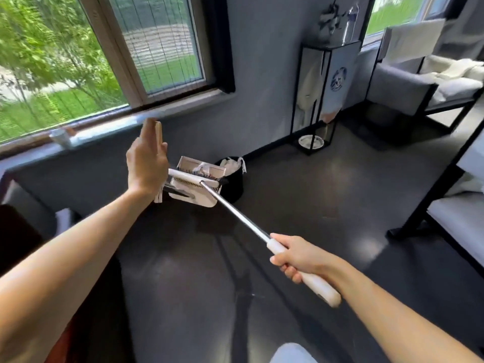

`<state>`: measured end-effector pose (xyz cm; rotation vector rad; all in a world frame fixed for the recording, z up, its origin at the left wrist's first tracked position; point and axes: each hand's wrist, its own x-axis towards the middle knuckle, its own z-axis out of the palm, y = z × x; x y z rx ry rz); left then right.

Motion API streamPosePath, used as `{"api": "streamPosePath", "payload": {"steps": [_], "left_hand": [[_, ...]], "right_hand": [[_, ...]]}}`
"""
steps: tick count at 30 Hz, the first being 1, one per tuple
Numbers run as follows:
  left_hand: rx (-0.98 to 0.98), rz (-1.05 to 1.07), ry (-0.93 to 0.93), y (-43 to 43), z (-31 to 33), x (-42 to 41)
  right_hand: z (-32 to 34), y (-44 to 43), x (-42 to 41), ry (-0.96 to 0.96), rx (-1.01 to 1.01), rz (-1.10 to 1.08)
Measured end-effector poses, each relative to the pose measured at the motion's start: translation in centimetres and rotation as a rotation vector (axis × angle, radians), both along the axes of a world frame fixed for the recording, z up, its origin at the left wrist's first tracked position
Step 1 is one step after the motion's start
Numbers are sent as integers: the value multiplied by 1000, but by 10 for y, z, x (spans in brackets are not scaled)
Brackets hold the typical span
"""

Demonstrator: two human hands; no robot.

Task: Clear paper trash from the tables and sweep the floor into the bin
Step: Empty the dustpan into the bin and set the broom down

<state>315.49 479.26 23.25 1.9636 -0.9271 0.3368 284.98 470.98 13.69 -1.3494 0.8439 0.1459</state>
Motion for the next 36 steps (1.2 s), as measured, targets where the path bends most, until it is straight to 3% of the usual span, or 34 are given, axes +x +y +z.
{"api": "streamPosePath", "payload": {"steps": [11, 20, 29, 32, 36], "left_hand": [[57, -27, -74, -174, -23, 114], [297, -133, -201, -262, -37, 165], [550, -370, -399, -288, -57, 205], [627, -562, -530, -286, -57, 210], [683, -606, -685, -285, -54, 224]], "right_hand": [[14, -186, 94, -93, 193, -119], [39, -270, 112, -165, 339, -206], [55, -307, 140, -259, 390, -344], [55, -313, 153, -276, 390, -372], [55, -315, 166, -296, 399, -405]]}}
